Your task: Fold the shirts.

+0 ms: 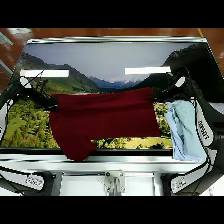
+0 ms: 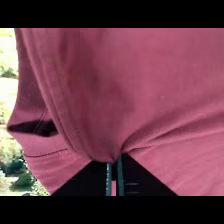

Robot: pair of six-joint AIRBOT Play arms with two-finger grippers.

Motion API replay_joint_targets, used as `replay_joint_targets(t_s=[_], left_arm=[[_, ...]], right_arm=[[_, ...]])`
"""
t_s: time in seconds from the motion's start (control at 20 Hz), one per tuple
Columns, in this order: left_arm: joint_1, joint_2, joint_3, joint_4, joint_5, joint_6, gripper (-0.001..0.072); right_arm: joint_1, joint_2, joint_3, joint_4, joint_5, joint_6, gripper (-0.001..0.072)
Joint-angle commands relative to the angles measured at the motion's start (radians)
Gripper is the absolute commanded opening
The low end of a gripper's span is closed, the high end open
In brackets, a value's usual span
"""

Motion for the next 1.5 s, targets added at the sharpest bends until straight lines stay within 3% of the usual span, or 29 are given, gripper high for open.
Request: replay_joint_targets(t_s=[0.0,0.05,0.1,0.25,0.35,0.45,0.5,0.6,0.7,0.75,0.8,1.45], left_arm=[[0.003,-0.003,0.001,0.007,-0.02,-0.032,0.0169],[0.005,0.001,0.009,0.008,-0.05,-0.032,0.0392],[0.009,0.004,0.025,0.01,-0.093,-0.032,0.053],[0.037,0.061,0.077,0.01,-0.238,-0.024,0.0537],[0.073,0.15,0.048,0.005,-0.263,-0.024,0.0538],[0.119,0.261,-0.08,-0.031,-0.264,-0.012,0.0539],[0.148,0.321,-0.193,-0.076,-0.259,0.013,0.0538],[0.216,0.444,-0.476,-0.175,-0.187,0.07,0.0538],[0.281,0.53,-0.665,-0.254,-0.108,0.112,0.0541],[0.306,0.552,-0.721,-0.284,-0.082,0.141,0.0618],[0.322,0.56,-0.762,-0.298,-0.06,0.161,0.0643],[0.178,0.409,-0.843,-0.375,0.2,0.164,0.0632]], right_arm=[[-0.001,-0.004,0.0,0.008,0.059,0.011,0.0368],[-0.003,0.007,0.0,0.021,0.078,0.008,0.0697],[-0.006,0.027,0.0,0.021,0.103,-0.006,0.0693],[-0.046,0.129,0.0,-0.034,0.201,-0.035,0.0693],[-0.113,0.194,0.0,-0.077,0.368,-0.06,0.0689],[-0.202,0.214,-0.017,-0.046,0.538,-0.106,0.0637],[-0.246,0.228,-0.053,0.007,0.551,-0.106,0.0637],[-0.31,0.269,-0.161,0.134,0.509,-0.143,0.0638],[-0.326,0.294,-0.237,0.138,0.473,-0.164,0.0638],[-0.326,0.294,-0.256,0.134,0.465,-0.165,0.0638],[-0.322,0.294,-0.269,0.136,0.451,-0.165,0.0638],[-0.317,0.294,-0.278,0.154,0.394,-0.135,0.0638]])
